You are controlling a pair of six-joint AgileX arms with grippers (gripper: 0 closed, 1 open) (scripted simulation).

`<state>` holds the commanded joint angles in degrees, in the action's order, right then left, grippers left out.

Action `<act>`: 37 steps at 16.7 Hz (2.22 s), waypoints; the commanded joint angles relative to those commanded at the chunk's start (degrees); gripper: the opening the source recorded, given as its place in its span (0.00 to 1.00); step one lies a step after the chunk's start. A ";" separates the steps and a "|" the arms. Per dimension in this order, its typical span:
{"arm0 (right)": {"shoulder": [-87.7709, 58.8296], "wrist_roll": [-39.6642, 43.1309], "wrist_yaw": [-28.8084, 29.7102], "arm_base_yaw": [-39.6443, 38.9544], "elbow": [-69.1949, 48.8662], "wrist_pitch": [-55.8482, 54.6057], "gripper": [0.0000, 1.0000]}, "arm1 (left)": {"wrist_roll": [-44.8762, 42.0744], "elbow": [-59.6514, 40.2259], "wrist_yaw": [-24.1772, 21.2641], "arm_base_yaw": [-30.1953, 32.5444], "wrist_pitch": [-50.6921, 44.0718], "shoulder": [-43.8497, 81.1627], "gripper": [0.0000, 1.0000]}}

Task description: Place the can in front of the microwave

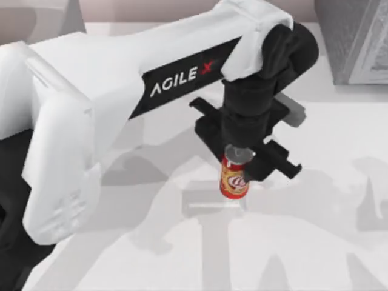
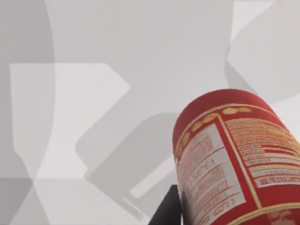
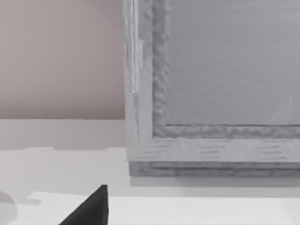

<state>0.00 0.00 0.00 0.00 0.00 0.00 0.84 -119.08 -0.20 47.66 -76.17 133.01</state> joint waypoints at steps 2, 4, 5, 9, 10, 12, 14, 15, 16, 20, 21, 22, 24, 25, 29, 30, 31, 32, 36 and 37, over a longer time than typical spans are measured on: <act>0.00 0.00 0.00 0.00 0.00 0.00 1.00 | 0.01 -1.09 0.00 -0.04 -1.12 -0.28 0.00; 0.00 0.00 0.00 0.00 0.00 0.00 1.00 | 0.01 -1.09 0.00 -0.04 -1.12 -0.28 0.00; 0.00 0.00 0.00 0.00 0.00 0.00 1.00 | -0.08 -0.95 0.03 -0.07 -0.98 -0.04 0.00; 0.00 0.00 0.00 0.00 0.00 0.00 1.00 | -1.71 2.69 -0.17 -2.67 -1.71 -2.72 0.00; 0.00 0.00 0.00 0.00 0.00 0.00 1.00 | -2.68 5.07 -0.28 -4.36 -2.13 -4.37 0.00; 0.00 0.00 0.00 0.00 0.00 0.00 1.00 | -5.08 11.25 -0.50 -8.81 -3.08 -8.48 0.00; 0.00 0.00 0.00 0.00 0.00 0.00 1.00 | -7.91 18.87 -0.66 -14.38 -4.03 -13.31 0.00; 0.00 0.00 0.00 0.00 0.00 0.00 1.00 | -9.42 23.03 -0.70 -17.48 -4.45 -15.88 0.00; 0.00 0.00 0.00 0.00 0.00 0.00 1.00 | -10.97 27.29 -0.72 -20.76 -4.80 -18.52 0.00; 0.00 0.00 0.00 0.00 0.00 0.00 1.00 | -17.13 43.71 -0.58 -35.09 -4.72 -29.12 0.00; 0.00 0.00 0.00 0.00 0.00 0.00 1.00 | -18.56 47.23 -0.50 -38.92 -4.11 -31.65 0.00; 0.00 0.00 0.00 0.00 0.00 0.00 1.00 | -19.91 50.33 -0.40 -42.83 -3.19 -34.08 0.00; 0.00 0.00 0.00 0.00 0.00 0.00 1.00 | -22.31 55.11 -0.14 -50.85 -0.42 -38.56 0.00; 0.00 0.00 0.00 0.00 0.00 0.00 1.00 | -23.37 56.82 -0.01 -54.82 1.32 -40.57 0.00; 0.00 0.00 0.00 0.00 0.00 0.00 1.00 | -26.45 60.41 0.41 -68.12 8.77 -46.67 0.00; 0.00 0.00 0.00 0.00 0.00 0.00 1.00 | -26.91 60.77 0.47 -70.32 10.33 -47.62 0.00; 0.00 0.00 0.00 0.00 0.00 0.00 1.00 | -27.23 60.98 0.52 -71.91 11.58 -48.33 0.00; 0.00 0.00 0.00 0.00 0.00 0.00 1.00 | -27.43 61.09 0.54 -72.88 12.40 -48.76 0.00; 0.00 0.00 0.00 0.00 0.00 0.00 1.00 | -27.50 61.12 0.55 -73.26 12.74 -48.93 0.00; 0.00 0.00 0.00 0.00 0.00 0.00 1.00 | -27.58 60.97 0.62 -73.05 12.62 -48.68 0.00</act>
<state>0.00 0.00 0.00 0.00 0.00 0.00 -26.74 -58.12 0.42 -25.39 -63.55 84.33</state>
